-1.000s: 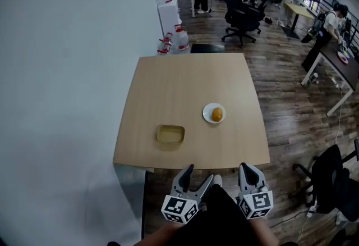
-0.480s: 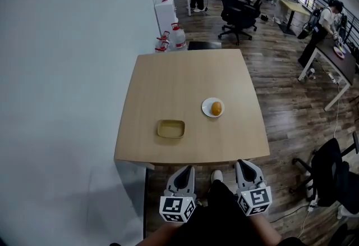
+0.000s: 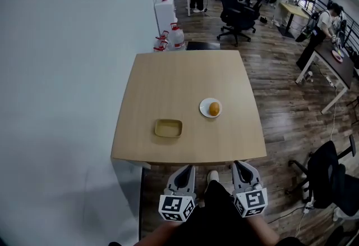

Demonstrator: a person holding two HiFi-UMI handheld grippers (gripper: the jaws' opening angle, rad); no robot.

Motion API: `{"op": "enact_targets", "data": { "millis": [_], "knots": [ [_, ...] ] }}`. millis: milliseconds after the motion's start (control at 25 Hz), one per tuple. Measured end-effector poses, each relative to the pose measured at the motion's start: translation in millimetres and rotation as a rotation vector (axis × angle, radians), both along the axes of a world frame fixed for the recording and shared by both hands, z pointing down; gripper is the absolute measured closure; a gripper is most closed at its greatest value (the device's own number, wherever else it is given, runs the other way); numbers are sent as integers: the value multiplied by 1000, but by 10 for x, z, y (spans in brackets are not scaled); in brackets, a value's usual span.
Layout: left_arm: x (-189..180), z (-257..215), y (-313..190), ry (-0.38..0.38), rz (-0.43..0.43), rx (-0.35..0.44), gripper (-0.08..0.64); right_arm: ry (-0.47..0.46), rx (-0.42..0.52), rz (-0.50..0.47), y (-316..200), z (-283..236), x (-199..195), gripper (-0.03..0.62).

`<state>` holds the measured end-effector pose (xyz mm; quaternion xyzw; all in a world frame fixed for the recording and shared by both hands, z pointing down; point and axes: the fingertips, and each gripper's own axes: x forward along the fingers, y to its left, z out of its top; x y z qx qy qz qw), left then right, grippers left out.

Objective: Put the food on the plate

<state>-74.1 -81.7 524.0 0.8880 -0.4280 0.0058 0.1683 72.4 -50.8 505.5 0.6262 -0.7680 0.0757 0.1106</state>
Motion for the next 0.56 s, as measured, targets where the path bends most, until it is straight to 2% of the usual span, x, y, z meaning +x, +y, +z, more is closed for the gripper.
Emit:
{"op": "enact_targets", "data": {
  "millis": [560],
  "knots": [
    [122,-3,-24,6,29,3,540,0,21,-19,5,-37,-25,532]
  ]
}}
